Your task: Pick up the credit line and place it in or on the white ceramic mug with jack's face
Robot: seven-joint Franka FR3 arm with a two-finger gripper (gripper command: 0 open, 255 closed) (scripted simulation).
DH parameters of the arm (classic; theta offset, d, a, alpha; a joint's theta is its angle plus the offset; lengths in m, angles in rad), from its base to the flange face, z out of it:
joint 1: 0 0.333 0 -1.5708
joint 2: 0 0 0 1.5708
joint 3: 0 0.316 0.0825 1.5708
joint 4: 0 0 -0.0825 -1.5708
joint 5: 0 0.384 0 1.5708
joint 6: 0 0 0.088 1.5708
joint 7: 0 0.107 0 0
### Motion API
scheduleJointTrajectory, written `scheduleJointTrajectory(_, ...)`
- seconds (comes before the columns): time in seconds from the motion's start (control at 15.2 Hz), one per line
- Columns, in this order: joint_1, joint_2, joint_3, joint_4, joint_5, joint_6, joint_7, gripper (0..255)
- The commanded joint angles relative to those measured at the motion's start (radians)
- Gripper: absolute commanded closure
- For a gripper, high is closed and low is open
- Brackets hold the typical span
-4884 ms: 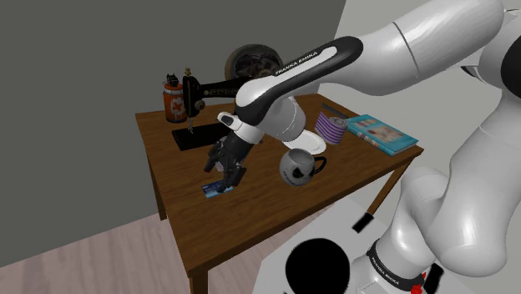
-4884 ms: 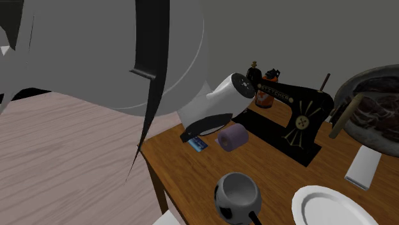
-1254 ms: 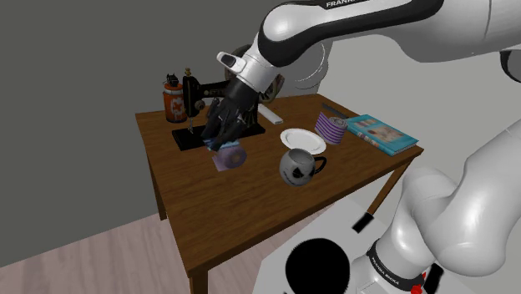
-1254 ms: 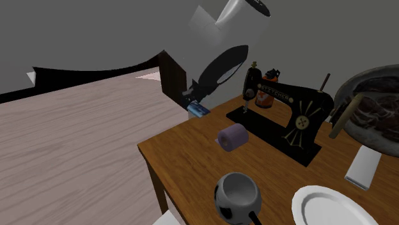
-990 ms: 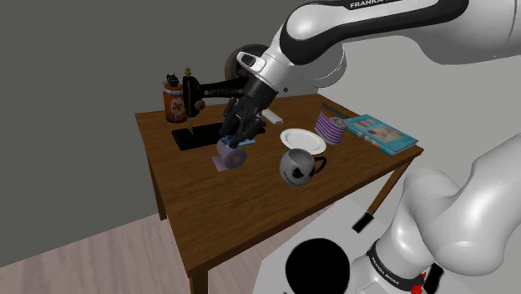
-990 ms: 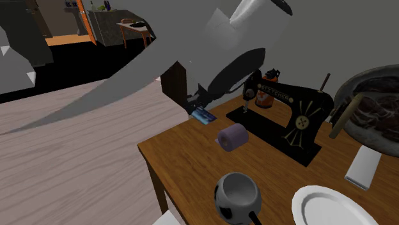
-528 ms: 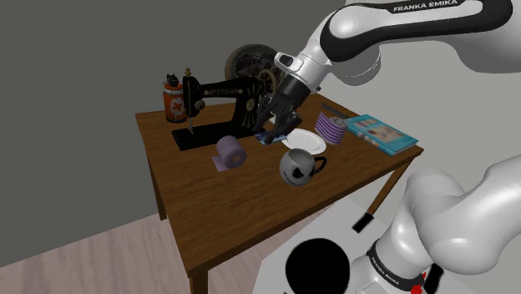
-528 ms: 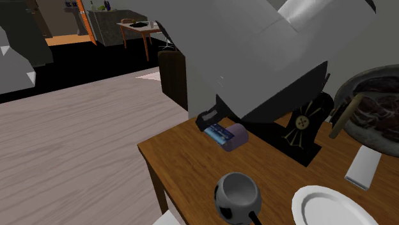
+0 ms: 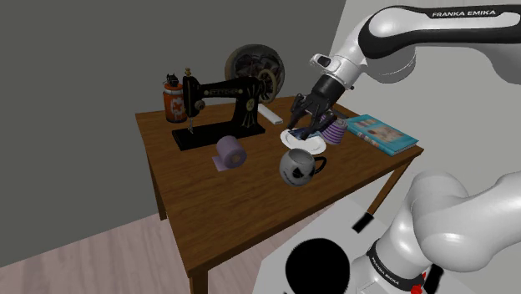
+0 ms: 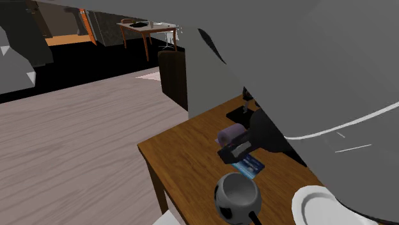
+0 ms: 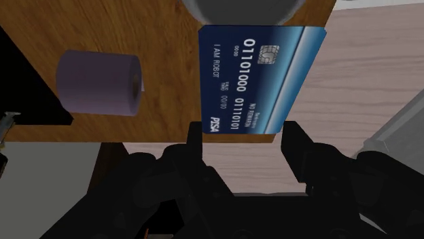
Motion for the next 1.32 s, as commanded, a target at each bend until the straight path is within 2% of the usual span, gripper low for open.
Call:
scheduleJointTrajectory(0.0,-0.035,-0.042,-0.030,-0.006,-0.037,-0.053,-0.021,255)
scheduleJointTrajectory(0.07,-0.050,-0.056,-0.046,-0.006,-0.053,-0.074,-0.034,255)
scheduleJointTrajectory(1.12,-0.043,0.002,-0.100,-0.180,-0.039,0.131,-0.153,255)
scheduleJointTrajectory(1.25,-0.043,0.002,-0.100,-0.180,-0.039,0.131,-0.153,255)
